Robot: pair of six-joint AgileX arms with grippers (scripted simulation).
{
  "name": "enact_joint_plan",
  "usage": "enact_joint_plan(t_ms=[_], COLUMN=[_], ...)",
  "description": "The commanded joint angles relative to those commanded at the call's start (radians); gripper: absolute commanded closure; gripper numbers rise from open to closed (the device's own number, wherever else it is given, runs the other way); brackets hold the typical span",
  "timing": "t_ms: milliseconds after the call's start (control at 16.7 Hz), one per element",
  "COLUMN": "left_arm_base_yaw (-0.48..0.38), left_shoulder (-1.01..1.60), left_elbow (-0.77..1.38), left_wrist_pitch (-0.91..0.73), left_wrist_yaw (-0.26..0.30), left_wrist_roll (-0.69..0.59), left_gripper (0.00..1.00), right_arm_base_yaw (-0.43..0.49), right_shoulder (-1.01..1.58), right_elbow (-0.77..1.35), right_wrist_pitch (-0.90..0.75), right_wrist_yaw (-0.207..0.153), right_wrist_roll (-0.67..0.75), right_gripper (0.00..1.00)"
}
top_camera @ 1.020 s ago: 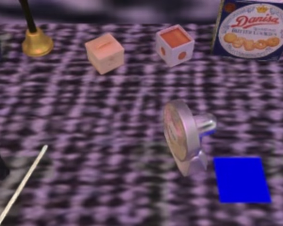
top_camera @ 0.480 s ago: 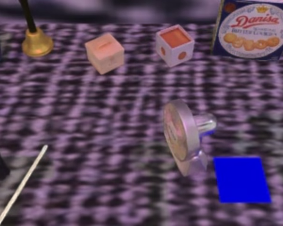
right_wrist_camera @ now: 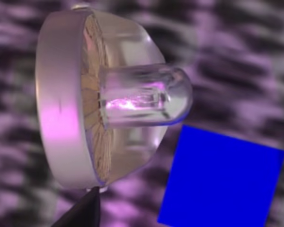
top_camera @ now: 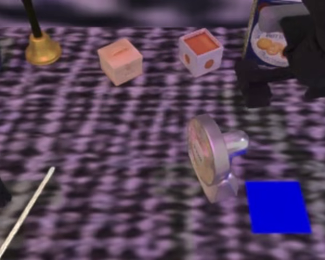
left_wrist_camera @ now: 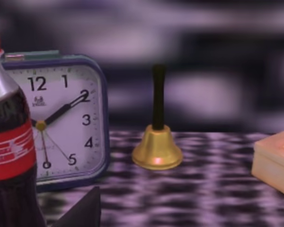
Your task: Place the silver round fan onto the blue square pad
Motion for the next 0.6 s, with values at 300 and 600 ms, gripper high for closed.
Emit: enact_joint_plan(t_ms=[300,600], left_arm_base_yaw=[0.000,0.000], left_shoulder=[0.000,0.000], left_elbow=[0.000,0.000], left_wrist_pitch=[0.000,0.000], left_wrist_yaw=[0.000,0.000], left_wrist_roll=[0.000,0.000], left_gripper=[0.00,0.00], right_arm_base_yaw=[0.116,0.168], right_shoulder=[0.388,0.534], right_elbow=[0.393,0.558], right_wrist_pitch=[-0.248,-0.349], right_wrist_yaw=[-0.003,-0.007], right_wrist_roll=[0.059,0.083], right_gripper=[0.00,0.00])
